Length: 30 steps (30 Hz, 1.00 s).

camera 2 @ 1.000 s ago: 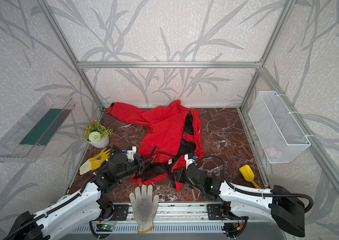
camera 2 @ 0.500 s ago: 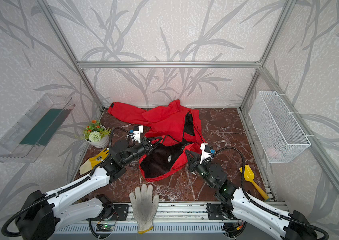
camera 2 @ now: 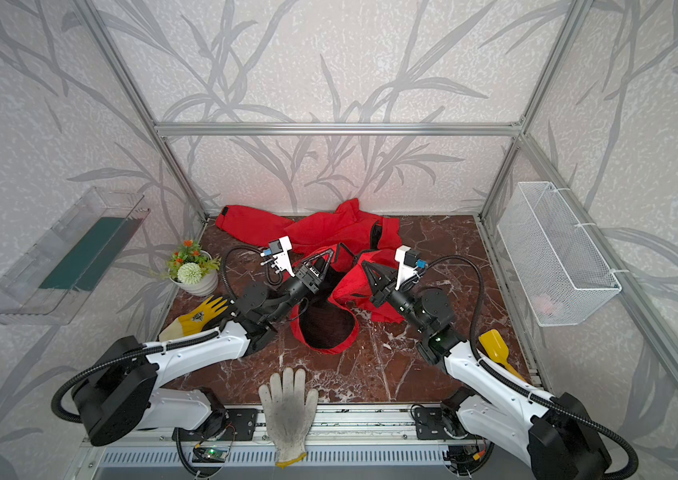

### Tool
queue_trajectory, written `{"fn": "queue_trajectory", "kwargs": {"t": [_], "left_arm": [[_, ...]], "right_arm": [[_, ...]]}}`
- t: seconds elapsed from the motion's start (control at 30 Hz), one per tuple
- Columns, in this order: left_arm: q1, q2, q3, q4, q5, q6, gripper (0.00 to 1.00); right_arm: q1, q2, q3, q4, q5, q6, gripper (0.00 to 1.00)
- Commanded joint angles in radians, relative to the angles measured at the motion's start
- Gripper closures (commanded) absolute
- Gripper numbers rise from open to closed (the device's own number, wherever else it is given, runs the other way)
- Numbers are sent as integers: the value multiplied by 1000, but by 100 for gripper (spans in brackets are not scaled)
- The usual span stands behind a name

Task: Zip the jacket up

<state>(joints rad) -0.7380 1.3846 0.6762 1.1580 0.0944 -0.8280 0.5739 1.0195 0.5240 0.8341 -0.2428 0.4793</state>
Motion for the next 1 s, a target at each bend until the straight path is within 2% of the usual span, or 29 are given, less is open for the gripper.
{"fn": "queue_trajectory", "kwargs": {"t": [0.0, 0.13, 0.27, 0.37, 0.57, 0.97], "left_arm": [[-2, 45, 87, 203, -3, 98, 100], [0, 89, 143, 259, -6, 171, 100], [1, 95, 201, 258, 21, 255, 100], [2, 99, 225, 259, 59, 262, 100], [2, 94, 225, 259, 132, 327, 100], [3, 90, 228, 259, 95, 318, 100]], "right_arm": [[-12, 4, 79, 62, -96, -67, 100], [-44, -12, 99, 36, -96, -66, 100], [-81, -27, 118, 23, -158, -54, 100], [-86, -12, 125, 46, -201, -93, 100], [-89, 28, 150, 115, -216, -154, 100], [-89, 80, 205, 166, -247, -71, 100]]}}
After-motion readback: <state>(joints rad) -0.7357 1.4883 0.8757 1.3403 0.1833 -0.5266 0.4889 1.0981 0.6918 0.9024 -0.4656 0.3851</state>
